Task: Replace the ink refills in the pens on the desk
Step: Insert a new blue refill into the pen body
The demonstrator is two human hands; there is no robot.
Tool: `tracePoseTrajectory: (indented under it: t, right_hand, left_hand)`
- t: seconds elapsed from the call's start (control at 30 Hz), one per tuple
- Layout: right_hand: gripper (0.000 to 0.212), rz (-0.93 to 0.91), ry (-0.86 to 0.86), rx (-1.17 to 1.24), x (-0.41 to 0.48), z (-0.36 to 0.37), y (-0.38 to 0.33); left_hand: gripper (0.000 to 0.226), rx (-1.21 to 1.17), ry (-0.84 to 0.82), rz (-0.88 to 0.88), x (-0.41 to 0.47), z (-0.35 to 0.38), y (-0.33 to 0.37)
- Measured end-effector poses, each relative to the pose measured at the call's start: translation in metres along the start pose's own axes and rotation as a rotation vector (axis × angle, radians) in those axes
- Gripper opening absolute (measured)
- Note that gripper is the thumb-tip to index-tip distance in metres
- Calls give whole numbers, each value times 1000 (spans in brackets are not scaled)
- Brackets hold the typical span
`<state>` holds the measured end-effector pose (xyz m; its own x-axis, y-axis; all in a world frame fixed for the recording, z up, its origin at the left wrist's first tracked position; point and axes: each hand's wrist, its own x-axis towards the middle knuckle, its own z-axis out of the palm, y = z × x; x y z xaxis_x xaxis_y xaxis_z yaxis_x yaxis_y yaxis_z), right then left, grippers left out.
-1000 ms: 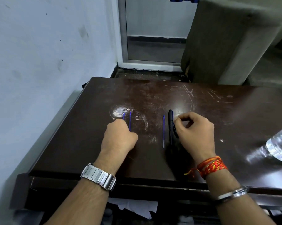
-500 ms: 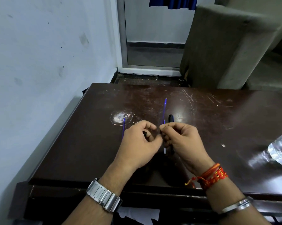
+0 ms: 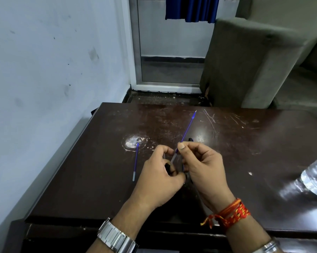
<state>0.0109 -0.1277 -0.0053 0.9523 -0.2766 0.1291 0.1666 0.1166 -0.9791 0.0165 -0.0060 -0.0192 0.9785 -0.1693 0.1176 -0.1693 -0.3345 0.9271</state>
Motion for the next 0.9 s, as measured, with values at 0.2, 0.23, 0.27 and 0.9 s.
tracePoseTrajectory:
  t: [0.2, 0.23, 0.27, 0.9]
  right_hand:
    - [10, 2, -55, 35, -1, 1, 3]
    - [9, 10, -82, 31, -2, 2, 4]
    - [9, 17, -113, 15, -3, 2, 4]
    - [11, 62, 201, -586, 6, -50, 8]
  left_hand:
    - [28, -12, 21, 21, -2, 0, 1]
    - [26, -15, 38, 30, -2, 1, 2]
    - [26, -22, 52, 36, -2, 1, 2]
    - [23, -266, 137, -124, -3, -10, -4]
